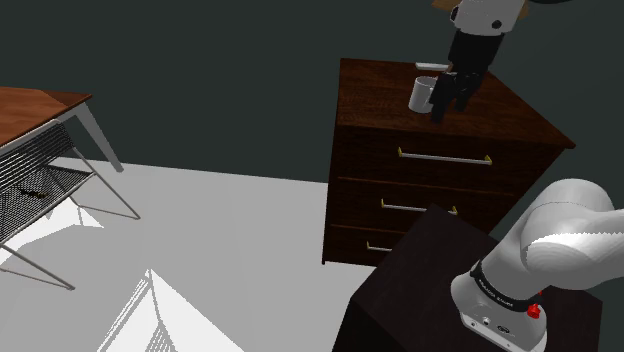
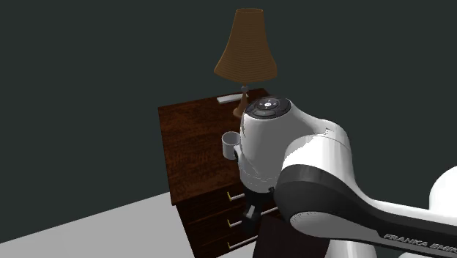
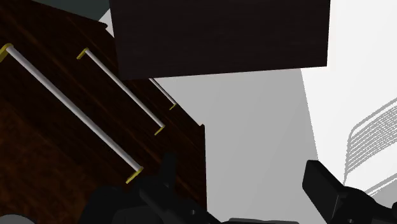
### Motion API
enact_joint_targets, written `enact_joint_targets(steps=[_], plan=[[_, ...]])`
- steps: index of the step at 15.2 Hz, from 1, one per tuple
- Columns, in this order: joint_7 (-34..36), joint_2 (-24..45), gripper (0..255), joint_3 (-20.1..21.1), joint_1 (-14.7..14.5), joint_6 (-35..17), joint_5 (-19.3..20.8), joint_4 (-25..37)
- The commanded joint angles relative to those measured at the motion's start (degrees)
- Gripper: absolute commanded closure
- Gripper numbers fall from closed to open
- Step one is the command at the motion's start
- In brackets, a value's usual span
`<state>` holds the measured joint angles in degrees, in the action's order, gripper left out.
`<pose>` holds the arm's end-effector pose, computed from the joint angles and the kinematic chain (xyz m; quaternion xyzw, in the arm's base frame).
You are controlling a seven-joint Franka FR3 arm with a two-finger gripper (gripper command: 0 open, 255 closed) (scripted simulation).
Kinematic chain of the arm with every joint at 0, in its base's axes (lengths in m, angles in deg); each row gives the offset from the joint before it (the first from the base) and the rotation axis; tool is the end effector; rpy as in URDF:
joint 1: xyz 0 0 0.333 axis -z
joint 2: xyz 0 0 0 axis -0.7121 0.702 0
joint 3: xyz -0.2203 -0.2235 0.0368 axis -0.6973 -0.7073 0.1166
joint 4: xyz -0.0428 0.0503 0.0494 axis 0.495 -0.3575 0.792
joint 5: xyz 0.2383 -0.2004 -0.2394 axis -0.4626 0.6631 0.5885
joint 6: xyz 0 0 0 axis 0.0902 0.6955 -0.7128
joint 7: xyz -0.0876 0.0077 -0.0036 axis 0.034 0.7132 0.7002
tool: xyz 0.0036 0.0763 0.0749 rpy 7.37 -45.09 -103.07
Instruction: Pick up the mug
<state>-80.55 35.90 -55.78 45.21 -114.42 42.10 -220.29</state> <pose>0.2857 -0.0232 0.5965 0.9977 -0.0637 -0.0226 0.0023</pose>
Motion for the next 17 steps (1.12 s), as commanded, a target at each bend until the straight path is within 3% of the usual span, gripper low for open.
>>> enact_joint_targets(steps=[1, 10, 17], plan=[[0.0, 0.0, 0, 0.0, 0.0, 0.0, 0.0, 0.0], [-11.36, 9.98, 0, -11.37, 2.37, -7.64, 5.48, 4.75], [-20.58, 20.84, 0, -20.15, 2.7, -12.83, 5.82, 12.23]])
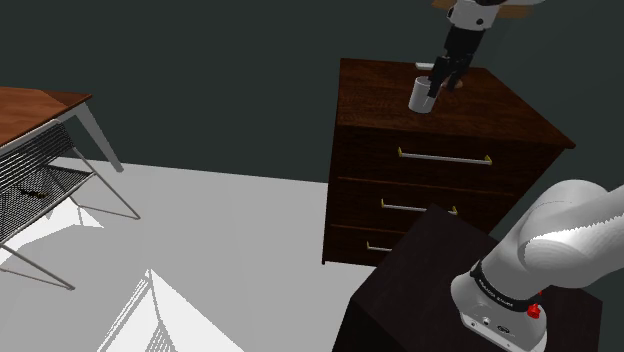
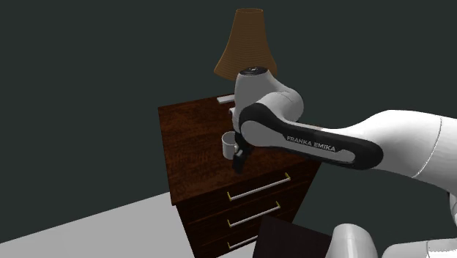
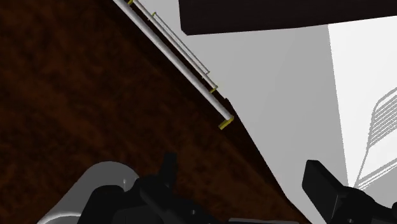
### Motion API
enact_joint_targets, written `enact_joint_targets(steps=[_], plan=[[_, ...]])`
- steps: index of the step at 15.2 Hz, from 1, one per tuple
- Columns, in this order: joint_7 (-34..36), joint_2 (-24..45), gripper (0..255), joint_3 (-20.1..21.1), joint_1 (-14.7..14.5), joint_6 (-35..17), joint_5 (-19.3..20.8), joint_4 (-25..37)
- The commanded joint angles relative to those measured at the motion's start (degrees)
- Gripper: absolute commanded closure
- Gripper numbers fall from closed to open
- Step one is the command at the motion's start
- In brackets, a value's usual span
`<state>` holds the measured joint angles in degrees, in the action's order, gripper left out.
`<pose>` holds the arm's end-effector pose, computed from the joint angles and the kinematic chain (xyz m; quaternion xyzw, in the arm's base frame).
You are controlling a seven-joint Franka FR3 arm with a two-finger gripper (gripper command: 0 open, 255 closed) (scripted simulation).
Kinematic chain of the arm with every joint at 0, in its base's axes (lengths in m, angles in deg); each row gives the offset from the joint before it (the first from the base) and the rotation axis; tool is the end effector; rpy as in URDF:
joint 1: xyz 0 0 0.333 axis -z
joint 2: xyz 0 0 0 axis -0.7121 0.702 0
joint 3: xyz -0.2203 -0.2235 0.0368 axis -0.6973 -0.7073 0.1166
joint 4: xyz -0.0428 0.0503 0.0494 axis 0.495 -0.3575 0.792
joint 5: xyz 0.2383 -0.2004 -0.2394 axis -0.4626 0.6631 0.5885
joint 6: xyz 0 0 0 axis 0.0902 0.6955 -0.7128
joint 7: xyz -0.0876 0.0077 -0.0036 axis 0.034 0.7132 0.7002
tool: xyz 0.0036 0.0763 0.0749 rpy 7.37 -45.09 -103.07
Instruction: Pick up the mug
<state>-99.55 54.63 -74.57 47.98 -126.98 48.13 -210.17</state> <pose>0.3591 -0.2046 0.5696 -0.9979 0.0621 -0.0031 0.0168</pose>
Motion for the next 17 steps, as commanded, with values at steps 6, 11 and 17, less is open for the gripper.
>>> enact_joint_targets(steps=[6, 11, 17], plan=[[-10.68, 13.69, 0, -8.92, -0.29, -3.28, -3.98, 11.22], [-19.56, 25.54, 0, -14.68, 0.66, -3.86, -10.95, 21.07], [-25.66, 34.32, 0, -16.91, 3.27, -4.25, -17.22, 27.32]])
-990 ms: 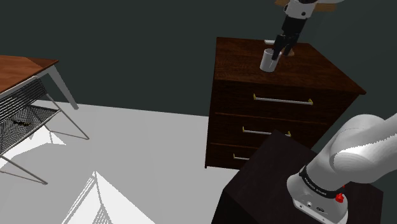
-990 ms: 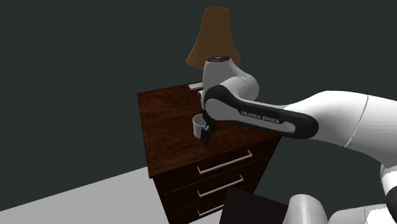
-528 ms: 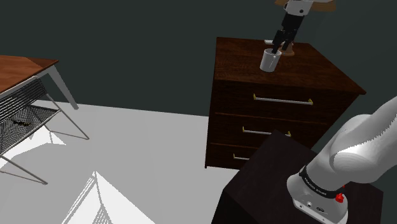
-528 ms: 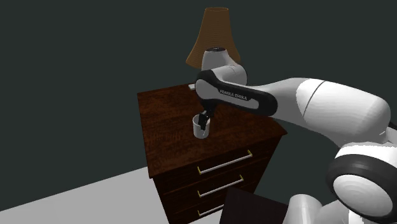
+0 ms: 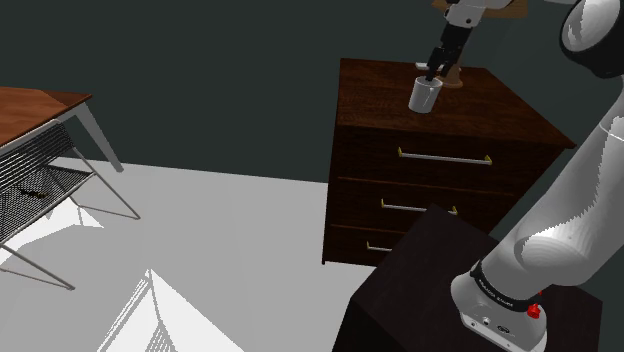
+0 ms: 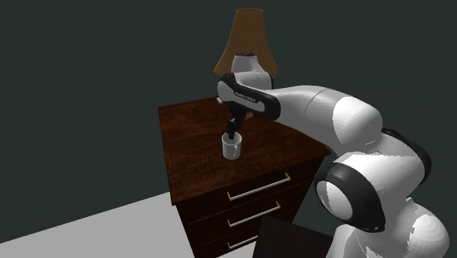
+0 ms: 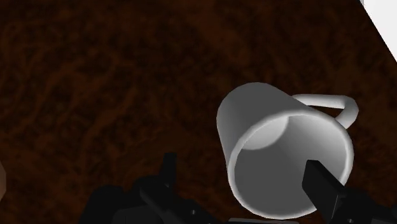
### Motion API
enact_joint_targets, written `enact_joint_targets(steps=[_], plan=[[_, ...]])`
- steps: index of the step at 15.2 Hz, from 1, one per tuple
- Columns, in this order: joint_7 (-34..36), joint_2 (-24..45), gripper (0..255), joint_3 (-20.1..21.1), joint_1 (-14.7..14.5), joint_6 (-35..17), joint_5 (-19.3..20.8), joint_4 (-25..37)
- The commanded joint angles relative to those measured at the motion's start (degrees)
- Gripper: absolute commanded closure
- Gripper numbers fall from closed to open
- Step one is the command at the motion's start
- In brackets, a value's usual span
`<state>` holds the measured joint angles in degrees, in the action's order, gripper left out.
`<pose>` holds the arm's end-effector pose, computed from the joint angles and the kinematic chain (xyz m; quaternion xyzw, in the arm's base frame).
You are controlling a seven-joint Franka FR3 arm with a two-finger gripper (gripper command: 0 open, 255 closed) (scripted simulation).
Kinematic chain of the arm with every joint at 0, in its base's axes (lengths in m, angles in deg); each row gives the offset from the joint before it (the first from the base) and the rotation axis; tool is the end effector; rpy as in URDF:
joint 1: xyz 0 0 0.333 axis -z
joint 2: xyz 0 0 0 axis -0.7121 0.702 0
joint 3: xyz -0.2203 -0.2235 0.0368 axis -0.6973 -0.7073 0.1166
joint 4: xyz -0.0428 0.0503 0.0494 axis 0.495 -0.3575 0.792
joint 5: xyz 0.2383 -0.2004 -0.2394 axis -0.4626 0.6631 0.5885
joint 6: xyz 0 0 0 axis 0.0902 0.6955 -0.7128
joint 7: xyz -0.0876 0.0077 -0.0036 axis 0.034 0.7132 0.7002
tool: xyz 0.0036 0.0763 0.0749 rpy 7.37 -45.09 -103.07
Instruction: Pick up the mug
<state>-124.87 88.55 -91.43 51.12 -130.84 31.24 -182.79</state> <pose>0.4375 -0.3899 0.5402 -0.9972 0.0604 -0.0288 0.0340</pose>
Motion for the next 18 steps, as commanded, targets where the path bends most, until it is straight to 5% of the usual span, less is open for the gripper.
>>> enact_joint_targets(steps=[1, 7, 8, 18], plan=[[-0.41, 0.41, 0, -0.02, 0.11, -1.16, -0.35, -0.83], [-0.83, 0.63, 0, 0.07, 0.04, -4.6, -0.62, -4.12], [-0.8, 0.6, 255, 0.07, 0.03, -4.52, -0.6, -4.06], [-0.72, 0.55, 255, 0.05, 0.04, -3.86, -0.54, -3.44]])
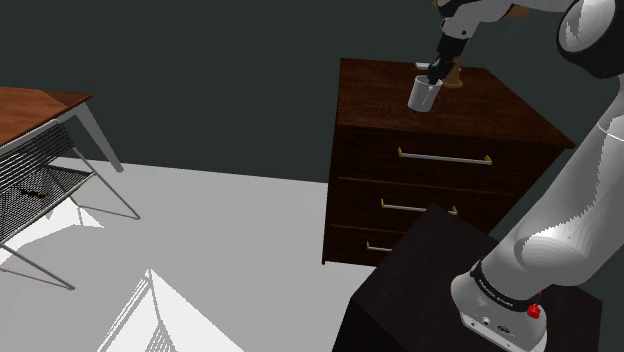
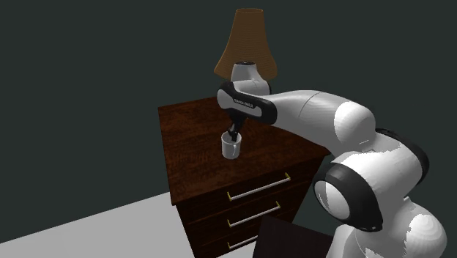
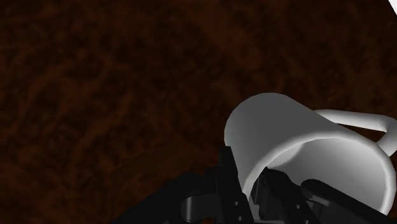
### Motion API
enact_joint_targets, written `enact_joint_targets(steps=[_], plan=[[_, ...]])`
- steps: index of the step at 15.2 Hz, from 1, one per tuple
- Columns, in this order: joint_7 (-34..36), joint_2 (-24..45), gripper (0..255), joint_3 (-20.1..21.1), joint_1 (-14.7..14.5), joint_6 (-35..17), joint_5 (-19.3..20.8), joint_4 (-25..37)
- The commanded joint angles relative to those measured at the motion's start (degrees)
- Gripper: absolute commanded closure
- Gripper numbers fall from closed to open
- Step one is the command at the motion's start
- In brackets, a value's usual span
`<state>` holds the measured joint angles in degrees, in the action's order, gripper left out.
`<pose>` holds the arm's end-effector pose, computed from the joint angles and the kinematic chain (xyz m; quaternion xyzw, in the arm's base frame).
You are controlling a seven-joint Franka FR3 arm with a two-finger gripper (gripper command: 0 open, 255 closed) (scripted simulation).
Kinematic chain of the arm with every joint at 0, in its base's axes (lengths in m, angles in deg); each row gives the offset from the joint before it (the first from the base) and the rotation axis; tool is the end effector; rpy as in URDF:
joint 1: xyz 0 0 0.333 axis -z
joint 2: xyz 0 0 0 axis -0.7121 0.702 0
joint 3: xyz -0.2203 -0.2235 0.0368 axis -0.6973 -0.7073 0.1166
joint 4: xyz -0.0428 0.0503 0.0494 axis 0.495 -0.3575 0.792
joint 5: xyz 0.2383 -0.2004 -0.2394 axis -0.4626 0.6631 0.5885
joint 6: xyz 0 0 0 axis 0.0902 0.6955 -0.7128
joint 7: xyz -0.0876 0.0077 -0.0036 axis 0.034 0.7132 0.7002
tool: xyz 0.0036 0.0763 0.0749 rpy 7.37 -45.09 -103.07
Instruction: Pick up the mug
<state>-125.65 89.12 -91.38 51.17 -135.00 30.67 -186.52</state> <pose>0.4383 -0.3916 0.5106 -0.9972 0.0599 -0.0294 0.0341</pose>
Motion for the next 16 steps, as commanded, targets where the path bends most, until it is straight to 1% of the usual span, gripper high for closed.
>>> enact_joint_targets(steps=[1, 14, 16], plan=[[0.16, -0.09, 255, -0.02, 0.01, 1.05, 0.1, 0.99], [0.76, 0.66, 255, -0.37, 0.66, 11.25, -0.14, 11.8], [0.76, 0.69, 255, -0.37, 0.67, 11.37, -0.15, 11.94]])
